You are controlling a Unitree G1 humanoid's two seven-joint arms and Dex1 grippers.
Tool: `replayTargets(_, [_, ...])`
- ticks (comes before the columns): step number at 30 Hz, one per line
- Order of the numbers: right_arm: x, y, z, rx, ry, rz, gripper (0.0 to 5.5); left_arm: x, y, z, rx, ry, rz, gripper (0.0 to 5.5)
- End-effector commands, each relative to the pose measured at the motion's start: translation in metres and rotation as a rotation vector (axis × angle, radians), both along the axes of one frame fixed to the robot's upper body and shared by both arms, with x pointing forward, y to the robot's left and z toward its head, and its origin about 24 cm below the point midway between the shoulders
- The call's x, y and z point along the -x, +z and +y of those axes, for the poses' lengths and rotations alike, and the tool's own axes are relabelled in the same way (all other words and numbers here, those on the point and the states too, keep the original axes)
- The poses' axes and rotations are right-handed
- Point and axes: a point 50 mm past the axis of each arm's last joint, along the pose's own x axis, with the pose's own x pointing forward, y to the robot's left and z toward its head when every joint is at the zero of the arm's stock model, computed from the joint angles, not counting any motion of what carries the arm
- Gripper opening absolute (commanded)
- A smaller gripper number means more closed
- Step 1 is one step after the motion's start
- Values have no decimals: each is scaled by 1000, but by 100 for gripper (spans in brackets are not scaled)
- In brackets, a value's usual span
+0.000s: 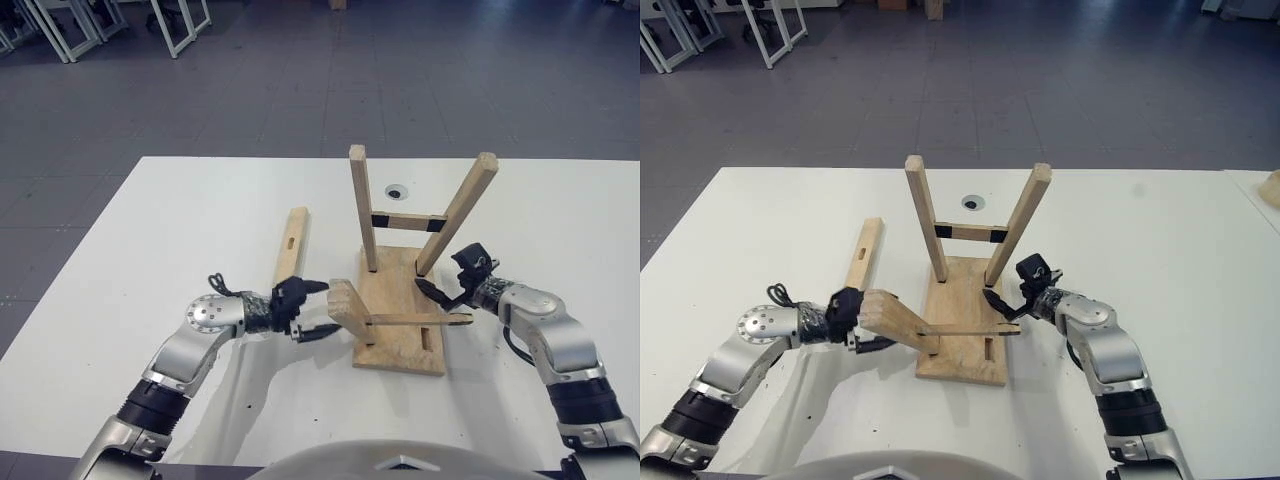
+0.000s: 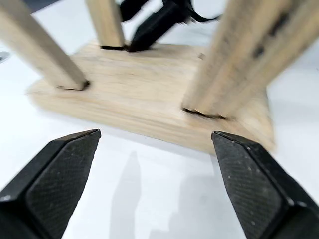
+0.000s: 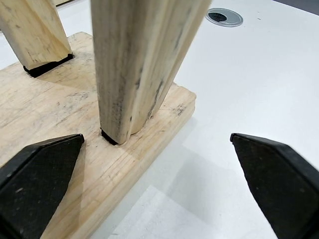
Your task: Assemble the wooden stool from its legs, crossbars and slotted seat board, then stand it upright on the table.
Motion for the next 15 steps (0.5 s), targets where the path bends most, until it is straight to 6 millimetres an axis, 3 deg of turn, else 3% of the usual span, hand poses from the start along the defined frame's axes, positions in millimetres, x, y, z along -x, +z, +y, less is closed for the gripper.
replayTargets(1, [15,-12,-5,8,-47,65,550,-4,20,10,132,285,20,411])
replayTargets(4, [18,-14,-4,0,-62,70,550,-5,28,9,164,515,13,411])
replayTargets(8, [20,-12,-2,-17,-83,64,550,-12,18,8,62,928,5,411])
replayTargets(11, [22,-11,3,-27,-81,64,550,-12,2,0,-22,1057,33,411])
replayTargets(15, [23,-10,6,-33,-76,64,550,-9,-15,0,-72,1089,89,411])
